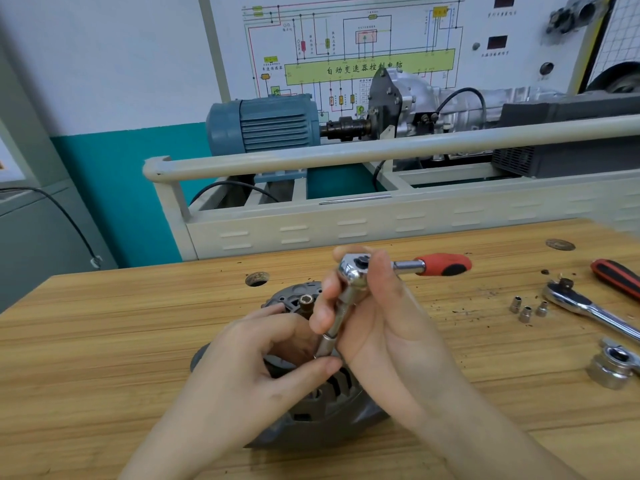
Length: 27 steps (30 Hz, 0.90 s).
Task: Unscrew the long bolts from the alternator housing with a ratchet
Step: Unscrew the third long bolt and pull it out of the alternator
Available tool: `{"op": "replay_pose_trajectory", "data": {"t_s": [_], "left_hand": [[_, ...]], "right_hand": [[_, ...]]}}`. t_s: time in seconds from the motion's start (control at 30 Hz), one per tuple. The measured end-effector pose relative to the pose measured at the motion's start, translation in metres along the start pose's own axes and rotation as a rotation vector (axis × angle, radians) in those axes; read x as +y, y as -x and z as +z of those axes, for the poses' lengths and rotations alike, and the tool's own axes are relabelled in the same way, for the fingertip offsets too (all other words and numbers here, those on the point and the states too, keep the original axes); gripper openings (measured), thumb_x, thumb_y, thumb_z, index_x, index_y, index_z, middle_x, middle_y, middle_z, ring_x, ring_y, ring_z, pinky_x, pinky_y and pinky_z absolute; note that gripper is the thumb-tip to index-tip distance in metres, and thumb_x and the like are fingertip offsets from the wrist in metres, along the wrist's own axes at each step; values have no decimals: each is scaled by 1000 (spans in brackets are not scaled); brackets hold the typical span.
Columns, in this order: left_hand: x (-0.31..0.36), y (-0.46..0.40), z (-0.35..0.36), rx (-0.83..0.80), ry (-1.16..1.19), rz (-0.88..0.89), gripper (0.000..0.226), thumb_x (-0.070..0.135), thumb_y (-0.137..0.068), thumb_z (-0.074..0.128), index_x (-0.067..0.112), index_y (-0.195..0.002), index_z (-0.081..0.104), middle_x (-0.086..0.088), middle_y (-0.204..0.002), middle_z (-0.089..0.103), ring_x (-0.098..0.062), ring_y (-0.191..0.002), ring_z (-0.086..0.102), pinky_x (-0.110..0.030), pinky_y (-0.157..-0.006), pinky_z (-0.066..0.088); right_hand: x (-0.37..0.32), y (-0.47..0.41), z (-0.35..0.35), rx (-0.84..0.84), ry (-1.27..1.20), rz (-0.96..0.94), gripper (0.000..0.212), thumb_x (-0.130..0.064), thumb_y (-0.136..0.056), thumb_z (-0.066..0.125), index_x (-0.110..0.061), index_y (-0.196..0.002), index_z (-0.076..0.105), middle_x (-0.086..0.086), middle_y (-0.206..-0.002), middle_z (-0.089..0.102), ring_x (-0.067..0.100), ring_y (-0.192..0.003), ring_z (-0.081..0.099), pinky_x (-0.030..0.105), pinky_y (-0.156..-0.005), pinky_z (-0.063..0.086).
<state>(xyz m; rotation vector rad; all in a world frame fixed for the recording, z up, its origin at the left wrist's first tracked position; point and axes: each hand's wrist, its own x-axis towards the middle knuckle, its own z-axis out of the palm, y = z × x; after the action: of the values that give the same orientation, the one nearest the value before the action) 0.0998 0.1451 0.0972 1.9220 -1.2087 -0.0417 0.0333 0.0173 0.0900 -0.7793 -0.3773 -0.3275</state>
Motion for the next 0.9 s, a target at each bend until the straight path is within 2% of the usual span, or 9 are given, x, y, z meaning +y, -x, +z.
{"op": "replay_pose_trajectory", "data": {"t_s": [0.1, 0.23, 0.33, 0.47, 0.67, 0.9], "left_hand": [[1, 0, 1, 20, -24, 5, 45, 59, -59, 58, 16, -71, 68, 5, -71, 68, -10, -71, 63, -29, -76, 47], [2, 2, 3, 77, -61, -15, 48, 63, -54, 59, 19, -71, 67, 5, -69, 65, -11, -71, 59, -30, -65, 48], [2, 2, 3, 71, -63, -31, 51, 64, -54, 58, 18, -75, 68, 4, -73, 67, -11, -74, 60, -37, -68, 50], [2, 1, 2, 34, -37, -35, 48, 63, -55, 58, 20, -74, 68, 4, -74, 67, -12, -75, 60, -38, -70, 50], [1, 1, -2, -46, 19, 0, 41, 54, -63, 58, 17, -73, 70, 6, -79, 68, -9, -78, 64, -33, -93, 43], [0, 1, 1, 28, 34, 4, 34, 52, -61, 60, 19, -67, 68, 4, -71, 69, -10, -69, 64, -24, -82, 40]], "right_hand": [[1, 0, 1, 20, 51, -21, 37, -45, -57, 80, -18, -80, 68, 0, -71, 63, 11, -59, 59, 23, -60, 50], [-1, 2, 3, 39, 71, -99, 30, -34, -58, 82, -18, -76, 64, 2, -70, 64, 13, -57, 59, 22, -60, 50], [-2, 3, 4, 15, 49, -87, 30, -31, -60, 81, -16, -78, 63, 4, -70, 63, 14, -57, 59, 24, -59, 51], [-1, 3, 5, -9, 37, -55, 31, -33, -63, 79, -14, -82, 62, 4, -70, 62, 15, -58, 58, 25, -58, 51], [0, 3, 5, -5, 57, -63, 34, -35, -63, 79, -14, -84, 63, 4, -69, 62, 15, -58, 58, 25, -60, 51], [3, 2, 2, 2, 65, -23, 38, -46, -64, 76, -17, -88, 67, 3, -72, 64, 15, -60, 60, 25, -61, 50]]}}
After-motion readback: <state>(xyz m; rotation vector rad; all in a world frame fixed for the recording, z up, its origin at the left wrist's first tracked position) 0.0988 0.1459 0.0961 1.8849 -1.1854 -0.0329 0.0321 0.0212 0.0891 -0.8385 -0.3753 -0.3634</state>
